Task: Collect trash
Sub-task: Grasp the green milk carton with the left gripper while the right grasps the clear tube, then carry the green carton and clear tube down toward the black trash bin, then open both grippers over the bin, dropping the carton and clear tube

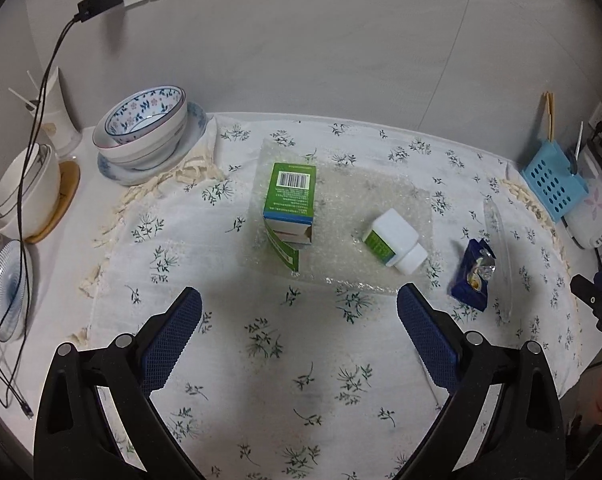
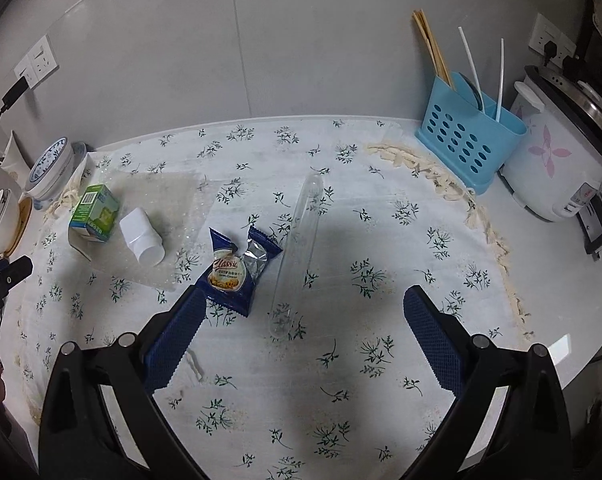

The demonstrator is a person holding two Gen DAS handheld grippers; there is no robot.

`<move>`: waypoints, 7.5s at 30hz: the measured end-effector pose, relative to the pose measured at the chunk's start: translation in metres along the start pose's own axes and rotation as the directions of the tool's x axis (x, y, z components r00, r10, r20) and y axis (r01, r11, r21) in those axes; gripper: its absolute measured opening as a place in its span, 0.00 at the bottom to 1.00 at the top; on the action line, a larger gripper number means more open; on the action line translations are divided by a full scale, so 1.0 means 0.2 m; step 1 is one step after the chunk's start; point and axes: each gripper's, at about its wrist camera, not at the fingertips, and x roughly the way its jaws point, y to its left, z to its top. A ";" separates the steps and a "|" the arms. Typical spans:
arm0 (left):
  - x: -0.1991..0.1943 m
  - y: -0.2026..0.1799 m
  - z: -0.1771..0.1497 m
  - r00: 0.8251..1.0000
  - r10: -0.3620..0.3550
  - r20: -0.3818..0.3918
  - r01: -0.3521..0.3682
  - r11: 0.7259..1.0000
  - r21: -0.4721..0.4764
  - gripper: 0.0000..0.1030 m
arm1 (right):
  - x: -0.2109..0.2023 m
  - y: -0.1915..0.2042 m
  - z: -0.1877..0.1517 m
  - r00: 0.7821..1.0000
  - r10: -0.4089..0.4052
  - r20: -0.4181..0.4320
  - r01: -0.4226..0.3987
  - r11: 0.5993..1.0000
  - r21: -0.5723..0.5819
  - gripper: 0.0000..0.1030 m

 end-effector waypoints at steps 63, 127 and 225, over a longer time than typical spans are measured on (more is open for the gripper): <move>0.39 -0.03 0.24 0.995 0.021 -0.097 -0.013 0.997 0.079 0.44 | 0.46 -0.08 0.20 0.983 0.008 -0.186 0.019 0.989 0.146 0.26; -0.42 -0.29 -0.73 0.994 -0.024 -0.107 0.032 0.997 0.073 0.44 | -0.45 0.06 -0.65 0.994 0.096 -0.061 -0.099 0.994 -0.051 0.26; -0.24 -0.56 -1.75 0.989 -0.029 -0.147 0.037 0.998 0.055 0.94 | -0.19 -0.10 -1.69 0.950 0.135 -0.281 -0.163 0.984 -0.078 0.26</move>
